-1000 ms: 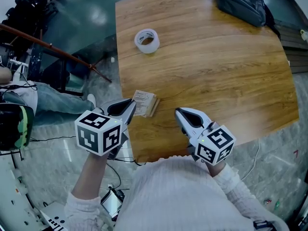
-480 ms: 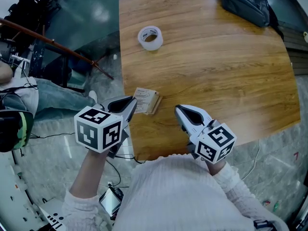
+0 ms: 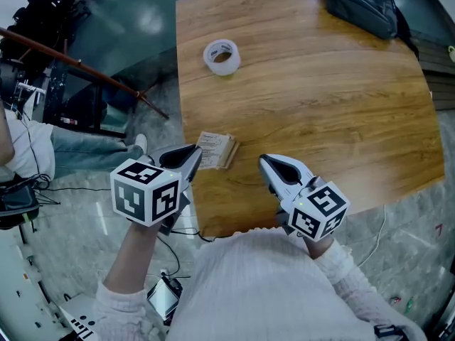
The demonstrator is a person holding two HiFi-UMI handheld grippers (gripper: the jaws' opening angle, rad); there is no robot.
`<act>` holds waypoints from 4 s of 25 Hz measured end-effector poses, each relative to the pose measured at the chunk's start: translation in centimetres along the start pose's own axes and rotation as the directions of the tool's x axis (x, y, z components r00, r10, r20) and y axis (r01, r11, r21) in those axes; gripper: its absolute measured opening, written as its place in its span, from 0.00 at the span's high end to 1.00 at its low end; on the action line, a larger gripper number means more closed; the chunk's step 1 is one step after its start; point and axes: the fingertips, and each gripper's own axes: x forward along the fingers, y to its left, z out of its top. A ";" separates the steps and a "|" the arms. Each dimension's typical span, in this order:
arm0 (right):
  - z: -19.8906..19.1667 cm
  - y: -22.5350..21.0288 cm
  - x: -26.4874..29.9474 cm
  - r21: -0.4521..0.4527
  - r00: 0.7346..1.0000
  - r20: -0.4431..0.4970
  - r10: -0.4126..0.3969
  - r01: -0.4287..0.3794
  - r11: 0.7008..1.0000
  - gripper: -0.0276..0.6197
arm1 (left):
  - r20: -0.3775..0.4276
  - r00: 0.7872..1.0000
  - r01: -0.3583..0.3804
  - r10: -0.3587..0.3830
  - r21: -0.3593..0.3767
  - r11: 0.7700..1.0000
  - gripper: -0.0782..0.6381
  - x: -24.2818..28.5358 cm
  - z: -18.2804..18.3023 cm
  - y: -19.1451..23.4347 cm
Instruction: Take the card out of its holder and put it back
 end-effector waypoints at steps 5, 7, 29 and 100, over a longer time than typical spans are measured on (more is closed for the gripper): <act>-0.1 -0.1 -0.3 0.002 1.000 0.002 -0.007 0.007 1.000 0.96 | -0.008 1.000 -0.006 0.005 -0.004 1.000 0.86 0.4 -0.1 -0.1; -0.1 -0.2 -0.3 0.003 1.000 0.003 -0.008 0.008 1.000 0.96 | -0.011 1.000 -0.005 0.005 -0.006 1.000 0.86 0.5 -0.2 -0.1; -0.6 -0.4 -0.1 0.005 1.000 -0.022 0.004 -0.004 1.000 0.96 | -0.039 0.999 -0.030 0.032 0.045 0.999 0.86 1.7 -0.2 -0.2; -1.8 6.7 1.6 -0.185 0.979 -0.183 0.094 -0.128 0.974 0.96 | 0.553 0.831 0.247 -0.064 -0.264 0.932 0.88 -0.4 -4.9 -5.7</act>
